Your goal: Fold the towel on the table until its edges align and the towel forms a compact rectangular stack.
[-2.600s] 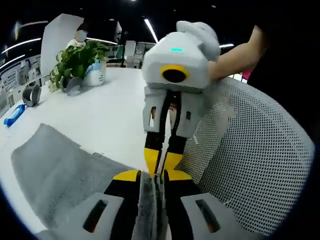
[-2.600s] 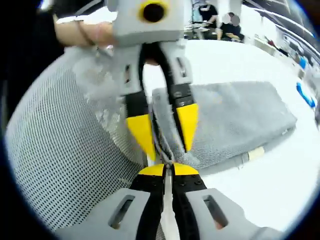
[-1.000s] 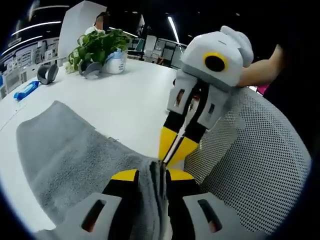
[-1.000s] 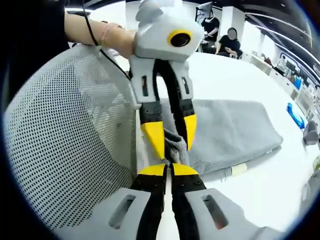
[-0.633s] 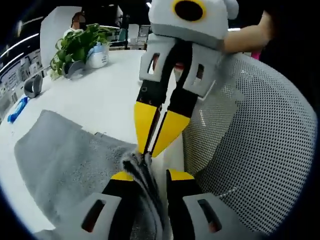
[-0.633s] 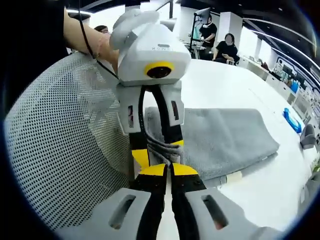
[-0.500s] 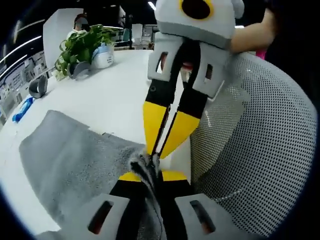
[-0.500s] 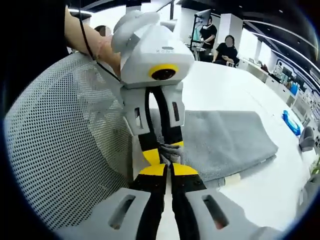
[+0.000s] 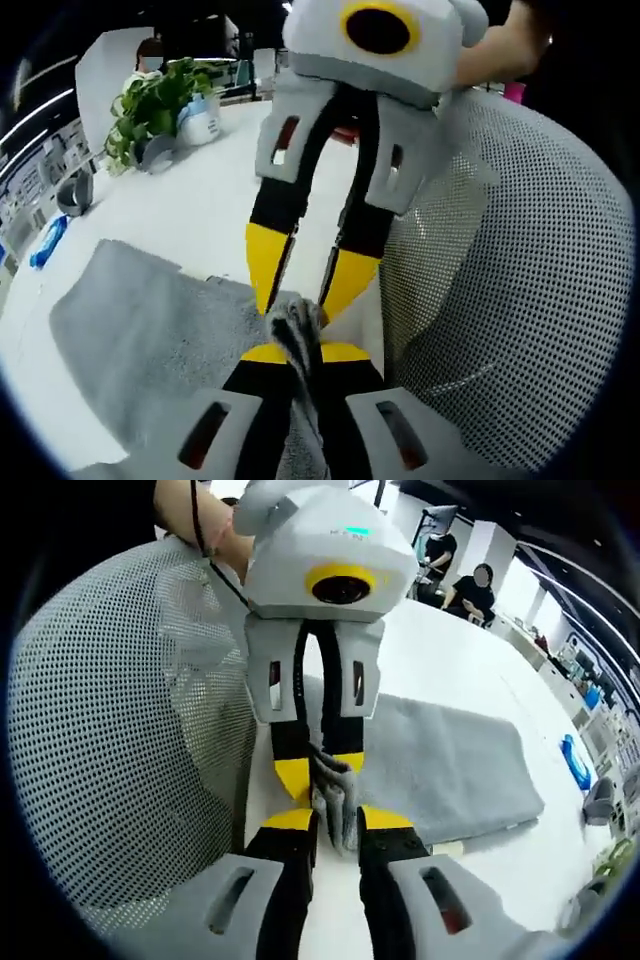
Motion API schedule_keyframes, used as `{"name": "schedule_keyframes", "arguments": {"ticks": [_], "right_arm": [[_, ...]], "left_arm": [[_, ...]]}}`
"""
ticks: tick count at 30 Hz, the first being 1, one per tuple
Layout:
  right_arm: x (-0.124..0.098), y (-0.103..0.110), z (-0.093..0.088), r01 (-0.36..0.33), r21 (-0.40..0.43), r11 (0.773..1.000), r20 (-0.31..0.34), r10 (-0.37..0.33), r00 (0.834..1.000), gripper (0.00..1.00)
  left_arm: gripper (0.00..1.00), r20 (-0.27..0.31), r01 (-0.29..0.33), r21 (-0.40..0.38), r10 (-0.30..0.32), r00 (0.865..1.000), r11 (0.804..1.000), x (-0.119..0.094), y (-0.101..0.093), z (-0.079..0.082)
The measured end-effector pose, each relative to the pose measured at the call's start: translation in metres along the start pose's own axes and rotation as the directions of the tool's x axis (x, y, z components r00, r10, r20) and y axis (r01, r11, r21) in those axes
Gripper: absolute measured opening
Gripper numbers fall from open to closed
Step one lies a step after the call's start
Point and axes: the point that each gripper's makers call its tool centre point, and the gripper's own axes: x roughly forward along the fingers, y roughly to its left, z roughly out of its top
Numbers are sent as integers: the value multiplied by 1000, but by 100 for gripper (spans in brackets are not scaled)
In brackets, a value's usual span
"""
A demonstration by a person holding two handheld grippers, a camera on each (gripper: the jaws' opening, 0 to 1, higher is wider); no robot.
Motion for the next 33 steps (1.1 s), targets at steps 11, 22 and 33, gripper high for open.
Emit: {"name": "schedule_keyframes", "arguments": {"ticks": [11, 22, 33], "right_arm": [[-19, -7, 2, -21, 235, 972, 127, -9, 992, 3], [-40, -32, -8, -30, 473, 881, 226, -89, 970, 2], [-37, -48, -28, -123, 766, 631, 286, -163, 944, 2]], "left_arm": [[18, -52, 24, 77, -20, 998, 997, -11, 1, -19], [16, -127, 1, 1, -1, 992, 1000, -48, 11, -58], [16, 11, -105, -232, 110, 994, 967, -71, 38, -61]]}}
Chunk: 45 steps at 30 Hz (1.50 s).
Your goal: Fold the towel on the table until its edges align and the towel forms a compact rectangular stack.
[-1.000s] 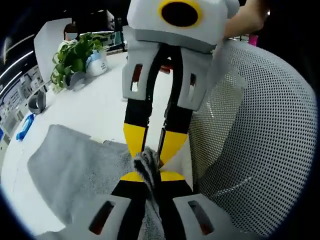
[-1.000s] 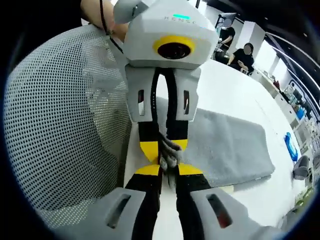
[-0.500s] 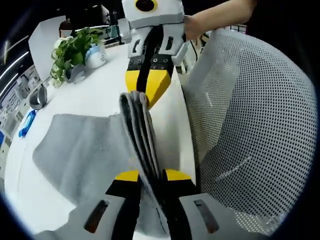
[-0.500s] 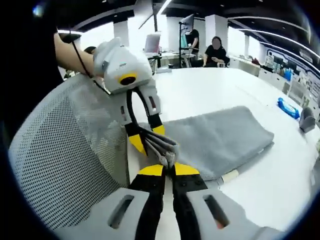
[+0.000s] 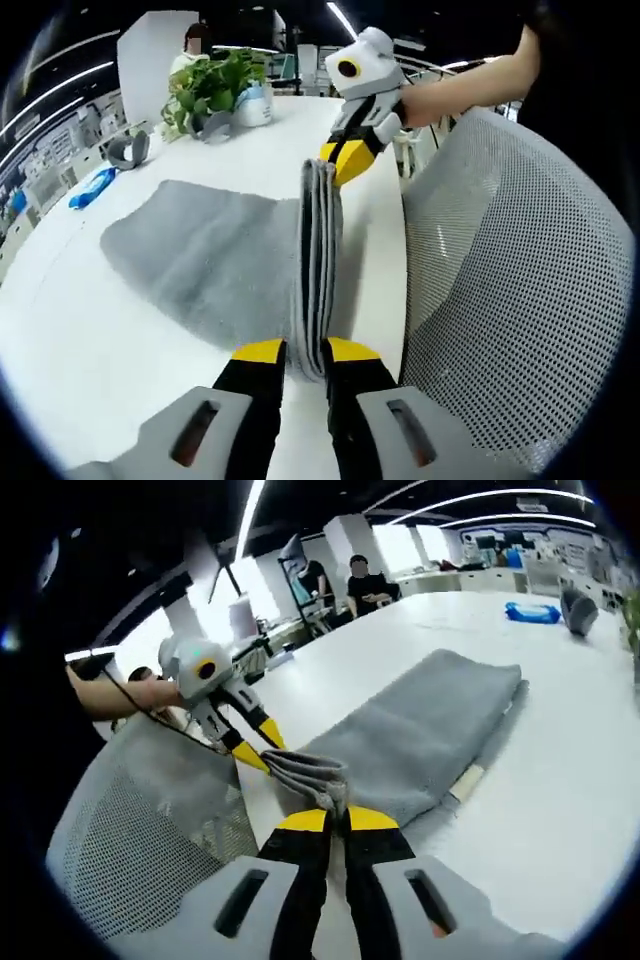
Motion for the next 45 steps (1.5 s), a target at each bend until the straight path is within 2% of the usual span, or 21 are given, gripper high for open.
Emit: {"name": "schedule_keyframes", "arguments": {"ticks": [2, 4, 5, 8, 10, 11, 12, 17, 21, 22, 23, 25, 26, 29, 32, 34, 35, 36, 39, 41, 45], "right_arm": [[0, -13, -4, 22, 103, 994, 15, -23, 1000, 2], [-1, -22, -9, 33, 185, 982, 31, -39, 999, 2], [-1, -25, -11, 30, 203, 979, 40, -39, 998, 2], [-2, -29, -21, 5, 341, 940, 60, -27, 998, 2], [-4, -35, -27, 20, 352, 936, 56, -43, 997, 2], [-5, -35, -28, 14, 379, 925, 62, -40, 997, 2], [-6, -36, -27, 7, 383, 924, 72, -38, 997, 2], [-5, -36, -27, 14, 394, 919, 75, -48, 996, 2], [-5, -38, -29, 10, 427, 904, 78, -48, 996, 2], [-5, -38, -30, 10, 428, 904, 79, -48, 996, 2], [-5, -38, -29, 8, 430, 903, 81, -47, 996, 2], [-7, -36, -28, 6, 426, 905, 82, -46, 996, 2], [-9, -36, -27, 7, 410, 912, 86, -46, 995, 2], [-15, -35, -19, -15, 401, 916, 122, -37, 992, 2], [-20, -29, -8, -43, 367, 929, 164, -20, 986, 2], [-24, -26, 2, -32, 287, 957, 190, -24, 982, 2], [-27, -26, 9, -4, 213, 977, 204, -41, 978, 2], [-29, -23, 11, -6, 197, 980, 203, -34, 979, 2], [-38, -12, 26, -24, 129, 991, 254, -10, 967, 2], [-43, -8, 29, -32, 120, 992, 265, -1, 964, 2], [-49, -1, 28, -54, 99, 994, 265, 26, 964, 2]], "left_arm": [[16, 8, 23, -19, -23, 1000, 1000, 2, -4, 0], [17, 15, 36, -6, -36, 999, 999, 5, -9, 1], [19, 17, 42, 1, -43, 999, 999, 6, -11, 2], [20, -1, 69, 70, -69, 998, 995, 13, -20, 1], [20, -37, 72, 117, -68, 997, 990, 17, -22, -4], [20, -53, 63, 160, -55, 997, 985, 19, -21, -7], [20, -50, 64, 194, -56, 997, 979, 21, -21, -7], [19, -17, 37, 197, -34, 999, 980, 21, -17, -2], [18, -6, 16, 227, -15, 1000, 974, 27, -16, 1], [16, -10, 11, 245, -8, 1000, 969, 28, -15, 0], [13, -7, -22, 290, 26, 1000, 957, 27, -9, 1], [11, 16, -2, 226, -1, 1000, 974, 25, -11, 5], [10, 56, 0, 150, -8, 998, 989, 22, -11, 10], [8, 131, -4, 71, -6, 991, 997, 12, -5, 22], [8, 161, -42, 37, 36, 986, 998, 3, 3, 32], [7, 179, -51, 16, 48, 983, 999, -2, 5, 39], [7, 199, -53, 0, 52, 979, 999, -4, 6, 43], [7, 220, -55, -21, 58, 974, 998, -8, 8, 47], [6, 261, -49, -74, 67, 963, 996, -17, 11, 54], [6, 302, -27, -110, 59, 952, 994, -24, 10, 62], [6, 327, 0, -131, 44, 944, 991, -35, 5, 73]]}}
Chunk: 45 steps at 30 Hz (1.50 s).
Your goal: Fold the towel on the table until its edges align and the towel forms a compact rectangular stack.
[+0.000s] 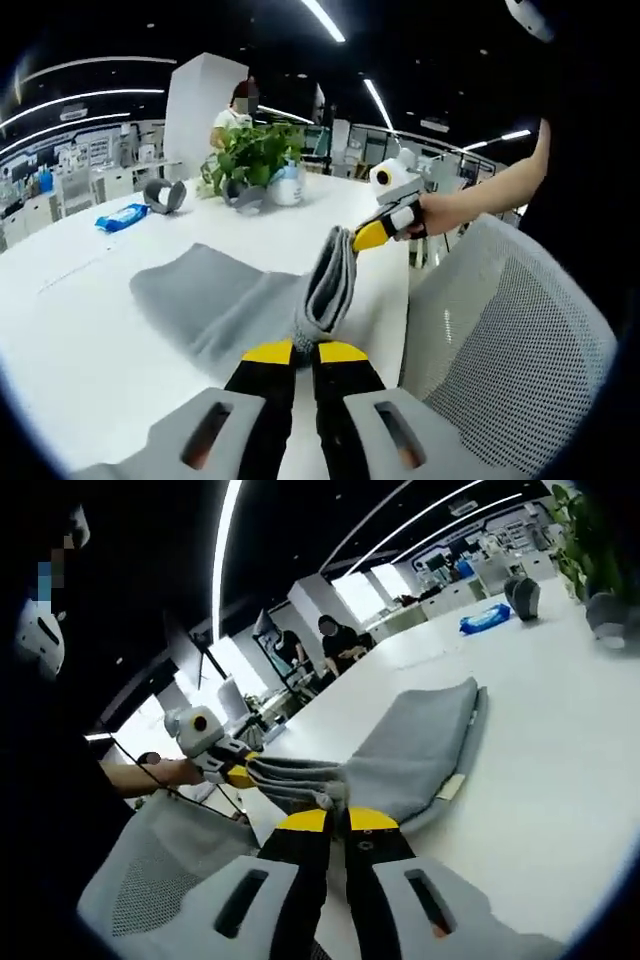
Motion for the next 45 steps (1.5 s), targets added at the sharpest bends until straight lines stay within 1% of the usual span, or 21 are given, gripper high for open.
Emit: {"name": "schedule_keyframes", "arguments": {"ticks": [4, 7, 9, 11, 12, 13, 16, 20, 24, 27, 33, 36, 37, 38, 42, 45], "right_arm": [[-10, 14, 6, -46, -12, 999, 17, 46, 999, 2], [-19, 29, 16, -97, -30, 995, 31, 98, 995, 2], [-24, 37, 20, -119, -41, 992, 32, 120, 992, 2], [-28, 46, 22, -144, -57, 988, 24, 146, 989, 2], [-31, 45, 24, -156, -66, 986, 21, 158, 987, 2], [-33, 48, 24, -167, -74, 983, 18, 168, 986, 2], [-36, 62, 25, -196, -90, 977, 5, 197, 980, 2], [-38, 71, 26, -219, -89, 972, 4, 220, 975, 2], [-41, 80, 27, -240, -90, 966, -3, 241, 970, 2], [-44, 91, 32, -270, -93, 958, 1, 272, 962, 2], [-50, 106, 42, -311, -103, 945, 9, 314, 950, 2], [-50, 109, 45, -319, -105, 942, 10, 322, 947, 2], [-50, 109, 45, -320, -101, 942, 11, 323, 946, 2], [-48, 107, 45, -318, -91, 944, 10, 320, 947, 2], [-40, 96, 37, -288, -55, 956, -26, 287, 958, 2], [-36, 88, 36, -275, -20, 961, -25, 275, 961, 2]], "left_arm": [[6, 6, 32, 15, -32, 999, 999, -8, -14, 10], [6, 34, 60, 7, -60, 998, 998, -16, -25, 21], [6, 51, 81, 1, -81, 995, 997, -23, -32, 29], [6, 53, 97, -5, -96, 994, 995, -27, -38, 34], [6, 56, 106, -6, -106, 993, 994, -30, -42, 36], [6, 56, 126, -22, -125, 991, 992, -33, -47, 39], [6, 62, 152, -40, -149, 987, 988, -39, -56, 43], [6, 81, 168, -61, -163, 983, 984, -43, -64, 46], [6, 108, 180, -90, -170, 979, 979, -47, -68, 49], [6, 138, 190, -106, -174, 975, 976, -52, -72, 56], [6, 232, 239, -142, -203, 951, 960, -65, -79, 79], [6, 261, 260, -159, -213, 942, 952, -68, -78, 84], [6, 263, 260, -165, -212, 941, 951, -68, -77, 83], [6, 260, 254, -175, -204, 944, 951, -66, -73, 81], [6, 219, 235, -214, -188, 957, 948, -56, -63, 69], [6, 210, 236, -235, -188, 959, 943, -51, -56, 65]]}}
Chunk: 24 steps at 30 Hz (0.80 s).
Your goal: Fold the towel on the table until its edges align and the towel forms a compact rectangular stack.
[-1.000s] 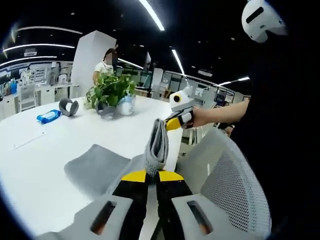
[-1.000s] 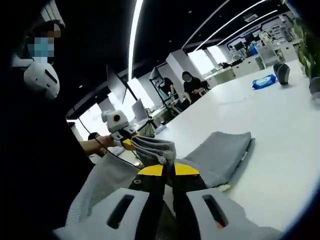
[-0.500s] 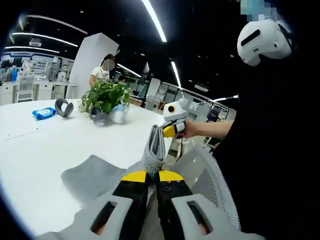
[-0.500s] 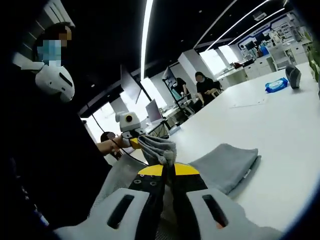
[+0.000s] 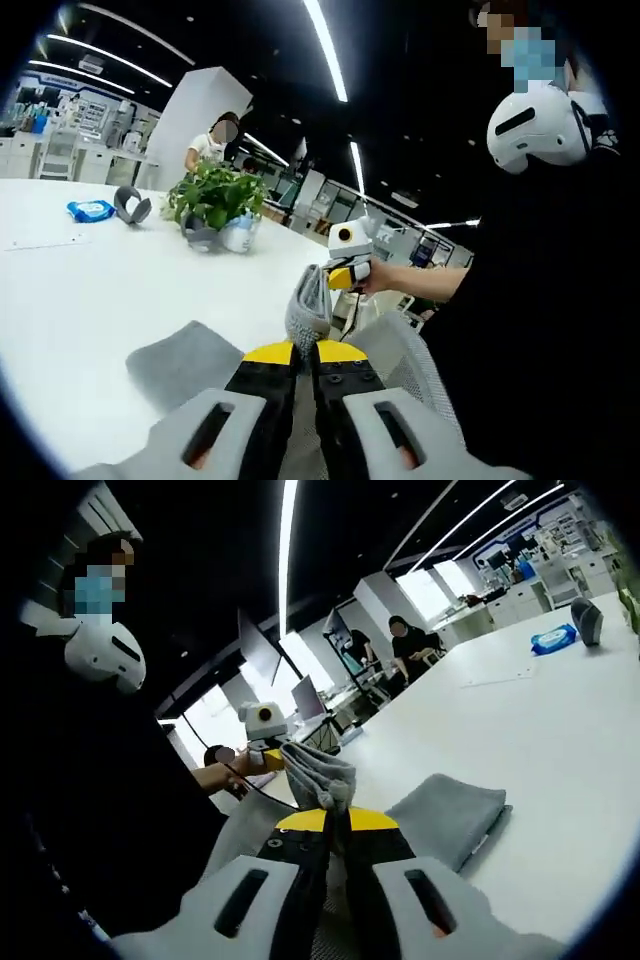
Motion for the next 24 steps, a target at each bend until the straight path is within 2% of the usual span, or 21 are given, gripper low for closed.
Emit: {"name": "schedule_keyframes", "arguments": {"ticks": [4, 8, 10, 12, 17, 20, 24], "right_arm": [[4, -19, 0, 46, 108, 993, -15, -45, 999, 2], [8, -39, -3, 76, 146, 986, -41, -71, 997, 2], [10, -48, -4, 80, 174, 981, -49, -72, 996, 2], [13, -56, -5, 70, 217, 974, -63, -58, 996, 2], [21, -77, -2, 69, 272, 960, -77, -50, 996, 2], [25, -90, -4, 77, 332, 940, -77, -54, 996, 2], [27, -116, -8, 118, 411, 904, -84, -92, 992, 2]], "left_arm": [[6, 0, 2, -58, -2, 1000, 998, 5, 14, 0], [6, -38, -25, -114, 21, 999, 993, 11, 40, -11], [6, -38, -27, -138, 22, 999, 990, 12, 50, -15], [6, -20, -26, -212, 22, 1000, 977, 13, 62, -18], [6, -11, -58, -300, 57, 998, 952, 15, 92, -25], [6, -33, -107, -313, 102, 994, 944, 16, 108, -32], [6, -40, -129, -333, 123, 992, 934, 22, 121, -37]]}}
